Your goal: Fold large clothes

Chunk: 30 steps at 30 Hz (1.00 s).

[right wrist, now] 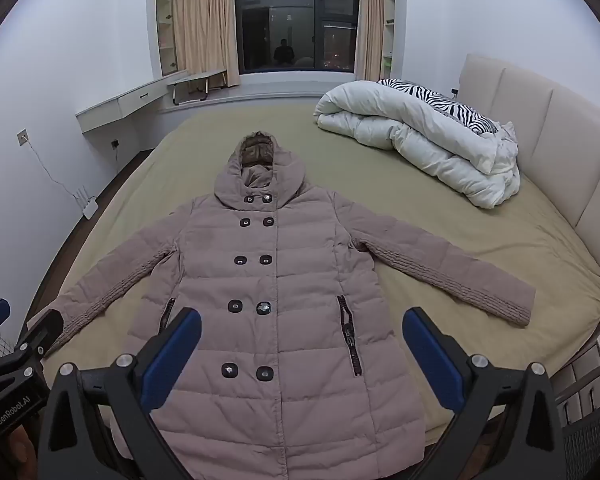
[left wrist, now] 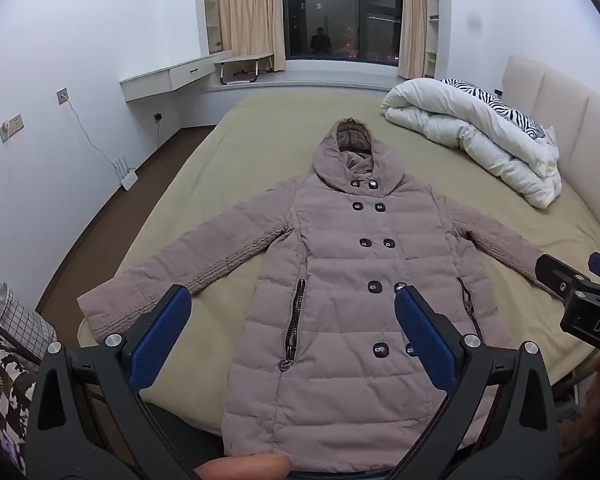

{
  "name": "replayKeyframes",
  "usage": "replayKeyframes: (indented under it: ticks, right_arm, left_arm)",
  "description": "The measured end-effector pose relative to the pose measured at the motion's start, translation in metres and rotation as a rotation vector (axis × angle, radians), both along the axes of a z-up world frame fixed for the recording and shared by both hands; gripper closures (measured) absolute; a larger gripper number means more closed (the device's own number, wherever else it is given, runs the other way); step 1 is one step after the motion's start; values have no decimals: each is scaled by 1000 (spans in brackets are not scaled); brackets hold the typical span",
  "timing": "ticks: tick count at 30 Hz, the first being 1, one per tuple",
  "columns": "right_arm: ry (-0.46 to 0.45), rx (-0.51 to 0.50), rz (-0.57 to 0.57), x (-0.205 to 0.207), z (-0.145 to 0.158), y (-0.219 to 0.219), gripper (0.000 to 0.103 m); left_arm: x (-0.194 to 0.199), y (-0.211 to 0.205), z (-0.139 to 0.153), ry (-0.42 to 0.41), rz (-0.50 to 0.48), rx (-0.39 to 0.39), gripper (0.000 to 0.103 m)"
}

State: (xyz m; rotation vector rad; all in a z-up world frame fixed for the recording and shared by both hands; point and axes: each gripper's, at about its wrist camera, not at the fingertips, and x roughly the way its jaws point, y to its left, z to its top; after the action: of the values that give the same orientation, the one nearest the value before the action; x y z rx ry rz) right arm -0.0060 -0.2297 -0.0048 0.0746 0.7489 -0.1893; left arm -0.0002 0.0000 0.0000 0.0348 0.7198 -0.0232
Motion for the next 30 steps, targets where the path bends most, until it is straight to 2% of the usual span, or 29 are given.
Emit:
replayKeyframes:
  ticks: [30]
  right_arm:
    - [12,0,-1,0,-6,0,0]
  left_arm:
    - [0,3,-2,14,3,-10,0]
